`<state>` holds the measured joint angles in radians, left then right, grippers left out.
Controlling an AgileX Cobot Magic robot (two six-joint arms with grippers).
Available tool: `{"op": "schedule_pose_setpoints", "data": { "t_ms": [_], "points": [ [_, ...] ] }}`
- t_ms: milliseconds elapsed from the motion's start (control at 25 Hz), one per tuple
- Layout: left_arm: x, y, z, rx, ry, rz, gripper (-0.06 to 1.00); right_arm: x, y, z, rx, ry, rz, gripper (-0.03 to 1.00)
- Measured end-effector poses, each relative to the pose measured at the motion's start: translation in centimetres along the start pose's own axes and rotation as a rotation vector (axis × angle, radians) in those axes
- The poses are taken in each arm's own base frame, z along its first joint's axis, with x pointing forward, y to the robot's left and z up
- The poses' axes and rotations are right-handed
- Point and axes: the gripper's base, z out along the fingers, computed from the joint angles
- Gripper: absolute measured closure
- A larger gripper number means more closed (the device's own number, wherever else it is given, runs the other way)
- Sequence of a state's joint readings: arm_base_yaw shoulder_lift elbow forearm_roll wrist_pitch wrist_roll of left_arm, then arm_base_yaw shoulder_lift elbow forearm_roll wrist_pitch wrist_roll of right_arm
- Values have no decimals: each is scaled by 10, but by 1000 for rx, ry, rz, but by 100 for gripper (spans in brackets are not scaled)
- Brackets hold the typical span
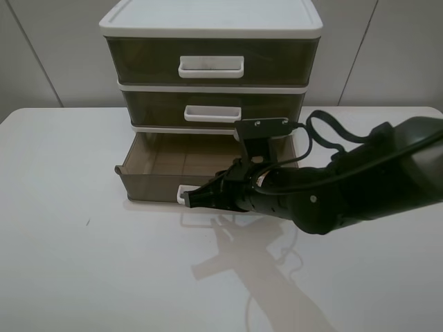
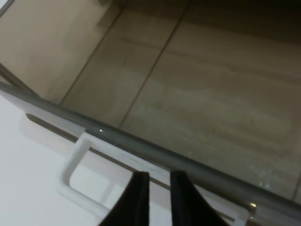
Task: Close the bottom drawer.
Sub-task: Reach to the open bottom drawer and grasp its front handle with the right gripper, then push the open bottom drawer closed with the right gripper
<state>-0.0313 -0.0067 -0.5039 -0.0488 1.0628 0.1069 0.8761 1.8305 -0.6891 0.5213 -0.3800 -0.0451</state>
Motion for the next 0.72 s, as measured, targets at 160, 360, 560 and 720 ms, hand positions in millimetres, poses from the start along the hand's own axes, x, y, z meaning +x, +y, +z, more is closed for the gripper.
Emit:
{"op": "schedule_pose_setpoints", "data": {
  "t_ms": [160, 360, 560, 720],
  "points": [
    [0, 0, 0, 0, 0, 0, 23, 3, -2, 5, 10, -5, -7, 95],
    [0, 0, 0, 0, 0, 0, 23, 8, -4, 11, 25, -13, -15, 95],
    [0, 0, 0, 0, 0, 0, 23, 6, -6, 16, 40, -79, -21, 95],
    [0, 0, 0, 0, 0, 0, 23, 4, -9, 20, 64, -144, -8, 95]
  ]
}}
